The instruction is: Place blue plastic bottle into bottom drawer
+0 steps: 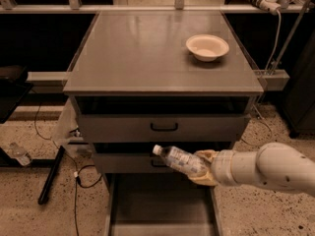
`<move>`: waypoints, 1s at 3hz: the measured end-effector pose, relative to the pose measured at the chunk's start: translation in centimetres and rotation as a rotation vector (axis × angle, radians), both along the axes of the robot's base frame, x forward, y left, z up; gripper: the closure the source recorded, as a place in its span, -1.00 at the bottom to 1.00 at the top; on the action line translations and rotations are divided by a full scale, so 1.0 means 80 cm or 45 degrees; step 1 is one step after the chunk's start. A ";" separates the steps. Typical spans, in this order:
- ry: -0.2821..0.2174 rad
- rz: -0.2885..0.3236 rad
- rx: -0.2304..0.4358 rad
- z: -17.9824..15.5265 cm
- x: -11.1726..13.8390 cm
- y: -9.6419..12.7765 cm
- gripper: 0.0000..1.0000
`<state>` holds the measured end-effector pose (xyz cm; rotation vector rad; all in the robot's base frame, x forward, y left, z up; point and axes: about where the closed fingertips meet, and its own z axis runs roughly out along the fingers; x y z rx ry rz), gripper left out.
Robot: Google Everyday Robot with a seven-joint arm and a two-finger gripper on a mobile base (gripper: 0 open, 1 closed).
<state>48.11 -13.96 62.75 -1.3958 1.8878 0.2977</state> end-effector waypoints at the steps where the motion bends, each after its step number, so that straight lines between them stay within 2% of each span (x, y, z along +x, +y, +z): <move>1: 0.022 -0.017 0.024 -0.087 -0.014 0.001 1.00; 2: 0.029 -0.025 0.009 -0.163 -0.014 -0.006 1.00; 3: 0.137 -0.066 0.053 -0.240 -0.014 -0.021 1.00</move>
Offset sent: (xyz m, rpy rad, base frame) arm -0.0117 -0.0159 -0.2060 -0.0114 0.0284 -0.0340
